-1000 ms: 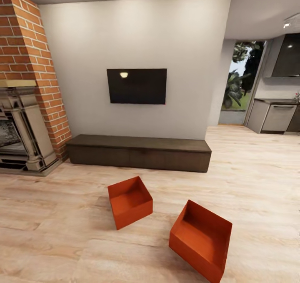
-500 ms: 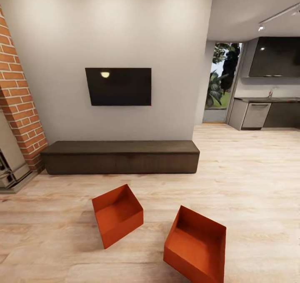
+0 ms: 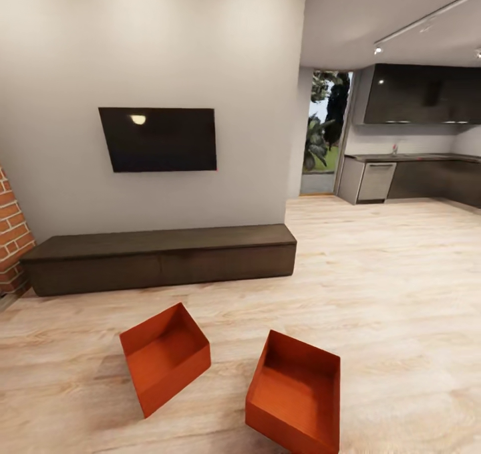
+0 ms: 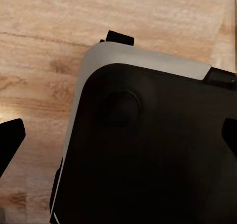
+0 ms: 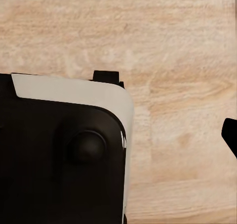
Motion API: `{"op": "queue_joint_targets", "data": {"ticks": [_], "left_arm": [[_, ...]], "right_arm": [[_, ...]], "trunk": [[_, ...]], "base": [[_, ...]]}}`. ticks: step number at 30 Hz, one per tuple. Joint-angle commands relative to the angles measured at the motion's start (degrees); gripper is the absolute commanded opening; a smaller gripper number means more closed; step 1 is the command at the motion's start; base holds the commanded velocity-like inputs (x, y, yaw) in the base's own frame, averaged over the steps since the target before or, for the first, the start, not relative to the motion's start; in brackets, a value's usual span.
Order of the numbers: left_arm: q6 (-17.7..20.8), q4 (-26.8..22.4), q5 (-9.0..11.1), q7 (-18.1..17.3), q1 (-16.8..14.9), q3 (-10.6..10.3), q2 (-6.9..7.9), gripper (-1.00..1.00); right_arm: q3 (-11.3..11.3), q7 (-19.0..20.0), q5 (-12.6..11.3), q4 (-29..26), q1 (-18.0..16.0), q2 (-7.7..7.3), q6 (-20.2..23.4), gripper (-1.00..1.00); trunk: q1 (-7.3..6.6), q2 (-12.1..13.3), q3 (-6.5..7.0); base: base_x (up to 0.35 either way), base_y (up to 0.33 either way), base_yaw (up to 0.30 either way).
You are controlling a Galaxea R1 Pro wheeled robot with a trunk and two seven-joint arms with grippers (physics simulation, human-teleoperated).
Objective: Move the two storage containers from the living room to the garage. In the garage, place one container on the floor and stack the other container on top of it (either order is fine).
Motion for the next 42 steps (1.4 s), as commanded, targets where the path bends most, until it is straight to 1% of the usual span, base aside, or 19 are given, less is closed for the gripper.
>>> {"op": "queue_joint_targets", "data": {"ticks": [1,12,18,25,32,38,42], "left_arm": [[0.4,-0.2,0.3,0.0,0.0,0.3,-0.04,1.00],[0.4,-0.5,0.4,0.0,0.0,0.4,-0.08,1.00],[0.4,-0.4,0.4,0.0,0.0,0.4,-0.01,1.00],[0.4,-0.2,0.4,0.0,0.0,0.4,-0.01,1.00],[0.4,-0.2,0.4,0.0,0.0,0.4,0.01,1.00],[0.4,-0.2,0.4,0.0,0.0,0.4,0.01,1.00],[0.4,-0.2,0.4,0.0,0.0,0.4,0.01,1.00]], "right_arm": [[0.4,0.2,-0.6,0.1,-0.1,0.01,-0.3,1.00],[0.4,0.2,-0.6,0.1,-0.1,0.01,-0.3,1.00],[0.5,0.7,-0.5,0.1,-0.1,-0.13,-0.2,1.00],[1.0,1.0,-0.1,0.1,-0.1,-0.09,-0.2,1.00],[0.5,0.8,-0.7,0.1,-0.1,-0.03,-0.2,1.00],[0.5,0.5,-0.8,0.1,-0.1,0.00,-0.1,1.00],[0.4,0.4,-0.8,0.1,-0.1,0.01,-0.1,1.00]], "trunk": [[0.00,0.0,-0.06],[0.00,0.0,-0.06],[0.00,0.0,-0.06],[0.00,0.0,-0.06],[0.00,0.0,-0.06],[0.00,0.0,-0.06],[0.00,0.0,-0.06]], "base": [[0.001,0.000,-0.242],[0.000,0.000,-0.242],[0.078,0.000,-0.075],[0.217,0.000,-0.003],[0.308,0.000,-0.005],[0.287,0.000,-0.172],[0.096,0.000,-0.233]]}}
